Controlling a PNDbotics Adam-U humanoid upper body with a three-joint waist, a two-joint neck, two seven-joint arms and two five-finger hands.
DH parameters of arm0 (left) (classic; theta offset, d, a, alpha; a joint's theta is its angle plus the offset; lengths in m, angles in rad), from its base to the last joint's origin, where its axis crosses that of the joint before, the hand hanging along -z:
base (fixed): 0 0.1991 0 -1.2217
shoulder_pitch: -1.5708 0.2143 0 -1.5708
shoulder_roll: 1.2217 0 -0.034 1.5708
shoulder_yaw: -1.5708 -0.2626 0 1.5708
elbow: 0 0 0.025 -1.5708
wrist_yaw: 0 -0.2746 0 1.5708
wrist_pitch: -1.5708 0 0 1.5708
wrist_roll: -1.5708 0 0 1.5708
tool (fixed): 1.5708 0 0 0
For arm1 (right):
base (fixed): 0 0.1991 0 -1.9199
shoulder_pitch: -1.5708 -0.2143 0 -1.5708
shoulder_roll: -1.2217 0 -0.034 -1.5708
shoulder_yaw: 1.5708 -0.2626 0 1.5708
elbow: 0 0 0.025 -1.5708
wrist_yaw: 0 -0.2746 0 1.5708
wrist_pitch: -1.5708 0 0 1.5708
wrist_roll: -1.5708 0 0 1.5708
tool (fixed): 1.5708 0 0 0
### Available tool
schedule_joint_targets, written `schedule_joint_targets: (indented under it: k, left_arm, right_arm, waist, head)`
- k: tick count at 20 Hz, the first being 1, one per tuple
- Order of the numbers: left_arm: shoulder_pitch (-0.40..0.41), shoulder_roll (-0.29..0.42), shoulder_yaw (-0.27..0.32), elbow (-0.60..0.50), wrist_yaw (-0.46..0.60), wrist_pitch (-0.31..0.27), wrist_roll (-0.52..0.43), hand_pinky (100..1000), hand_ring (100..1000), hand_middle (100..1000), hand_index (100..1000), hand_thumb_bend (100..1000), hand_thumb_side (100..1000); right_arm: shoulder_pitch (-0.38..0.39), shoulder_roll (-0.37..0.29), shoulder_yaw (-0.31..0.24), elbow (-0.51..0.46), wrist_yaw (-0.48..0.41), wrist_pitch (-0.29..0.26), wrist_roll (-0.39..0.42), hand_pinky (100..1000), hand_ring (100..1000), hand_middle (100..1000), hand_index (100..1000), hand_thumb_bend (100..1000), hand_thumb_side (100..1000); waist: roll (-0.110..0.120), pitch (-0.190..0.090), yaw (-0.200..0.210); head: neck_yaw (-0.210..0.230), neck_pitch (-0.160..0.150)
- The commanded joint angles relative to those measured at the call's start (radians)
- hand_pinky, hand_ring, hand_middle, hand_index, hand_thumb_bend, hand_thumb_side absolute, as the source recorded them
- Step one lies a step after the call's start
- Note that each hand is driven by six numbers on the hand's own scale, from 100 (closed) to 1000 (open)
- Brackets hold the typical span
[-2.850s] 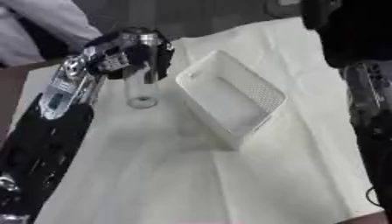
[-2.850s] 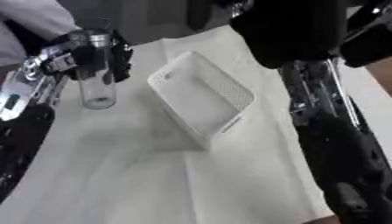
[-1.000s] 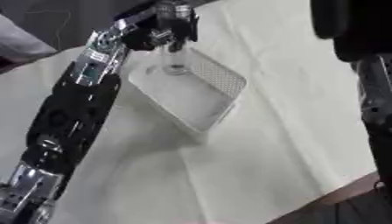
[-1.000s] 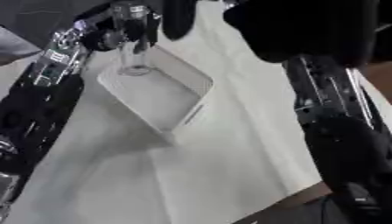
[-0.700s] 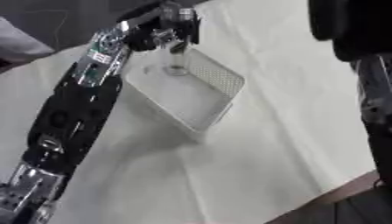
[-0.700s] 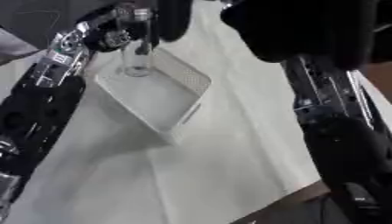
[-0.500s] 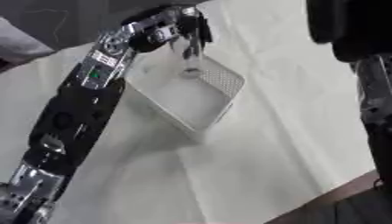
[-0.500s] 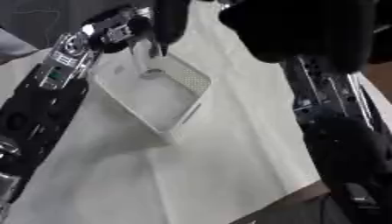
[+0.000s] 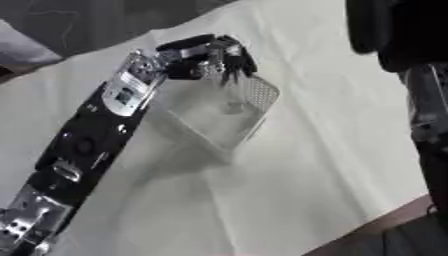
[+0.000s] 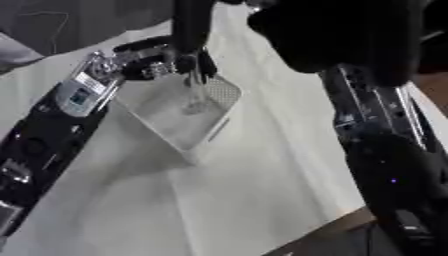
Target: Pick up objects on the table and place them in the box.
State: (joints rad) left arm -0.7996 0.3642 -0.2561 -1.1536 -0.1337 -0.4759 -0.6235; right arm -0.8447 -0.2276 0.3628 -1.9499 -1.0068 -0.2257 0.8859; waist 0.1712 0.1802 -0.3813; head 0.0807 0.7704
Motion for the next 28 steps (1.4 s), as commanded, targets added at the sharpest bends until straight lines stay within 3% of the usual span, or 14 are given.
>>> schedule_joint_targets:
  k: [1,6,7,9,11,12,13,14,15,16,17,22,28]
  left_arm:
    - [-0.017,0.045,0.007,0.025,-0.056,-0.329,-0.284,384,578,588,733,100,1000]
    - [-0.028,0.067,0.059,0.041,-0.035,-0.361,-0.284,371,583,587,741,134,1000]
    - [-0.03,0.069,0.07,0.033,-0.012,-0.361,-0.284,376,598,600,770,238,997]
    - [-0.034,0.074,0.089,0.007,0.052,-0.354,-0.284,403,640,640,824,359,982]
    - [-0.036,0.084,0.095,-0.016,0.092,-0.34,-0.284,442,681,687,867,438,965]
    - [-0.036,0.09,0.098,-0.025,0.098,-0.334,-0.284,429,667,670,854,413,972]
    - [-0.037,0.096,0.104,-0.034,0.095,-0.331,-0.284,554,769,775,918,556,915]
    - [-0.037,0.101,0.113,-0.045,0.081,-0.332,-0.284,554,769,775,918,556,915]
    - [-0.037,0.103,0.121,-0.054,0.065,-0.336,-0.284,661,831,846,962,648,857]
    - [-0.036,0.105,0.128,-0.063,0.043,-0.342,-0.284,642,820,836,955,630,869]
    - [-0.036,0.106,0.134,-0.072,0.021,-0.349,-0.284,717,859,886,987,715,819]
    - [-0.036,0.108,0.158,-0.105,-0.067,-0.381,-0.284,789,903,934,1000,758,804]
    - [-0.034,0.109,0.164,-0.102,-0.094,-0.389,-0.284,792,896,930,1000,723,843]
  right_arm:
    - [-0.016,-0.011,-0.003,-0.018,0.002,-0.025,0.021,669,831,942,390,100,820]
    - [-0.011,-0.015,-0.004,-0.017,0.003,-0.025,0.021,669,831,942,390,100,820]
    - [-0.01,-0.016,-0.004,-0.017,0.003,-0.026,0.021,669,831,942,390,100,820]
    - [-0.008,-0.016,-0.004,-0.017,0.003,-0.026,0.021,669,832,942,389,100,820]
    - [-0.006,-0.017,-0.004,-0.017,0.004,-0.025,0.021,669,832,943,390,100,821]
    - [-0.004,-0.018,-0.004,-0.017,0.005,-0.025,0.021,669,832,942,390,100,820]
    - [-0.003,-0.018,-0.004,-0.016,0.005,-0.024,0.021,669,832,943,390,100,821]
    - [-0.001,-0.019,-0.005,-0.016,0.005,-0.024,0.021,669,832,943,390,100,821]
    - [0.0,-0.019,-0.005,-0.016,0.005,-0.023,0.021,669,832,943,390,100,819]
    - [0.001,-0.018,-0.005,-0.016,0.005,-0.023,0.021,669,832,943,390,100,821]
    - [0.002,-0.018,-0.005,-0.016,0.005,-0.022,0.021,669,832,943,390,100,821]
    - [0.007,-0.019,-0.006,-0.016,0.005,-0.019,0.021,669,833,943,391,100,821]
    - [0.013,-0.018,-0.006,-0.017,0.004,-0.012,0.021,670,834,944,390,100,821]
  waist:
    - [-0.008,-0.018,0.006]
    - [-0.01,-0.021,0.018]
    - [-0.01,-0.021,0.019]
    - [-0.011,-0.022,0.023]
    - [-0.011,-0.023,0.025]
    - [-0.01,-0.023,0.026]
    - [-0.01,-0.024,0.027]
    - [-0.011,-0.026,0.028]
    - [-0.011,-0.027,0.028]
    - [-0.011,-0.027,0.029]
    - [-0.011,-0.028,0.029]
    - [-0.011,-0.03,0.03]
    - [-0.01,-0.035,0.032]
  head:
    - [0.008,0.0]
    - [0.002,0.0]
    - [0.002,0.0]
    - [0.001,0.0]
    - [0.0,0.0]
    - [0.0,0.0]
    - [-0.001,0.0]
    - [-0.003,0.0]
    - [-0.003,0.0]
    - [-0.002,0.0]
    - [-0.002,0.0]
    - [-0.004,0.0]
    - [-0.003,0.0]
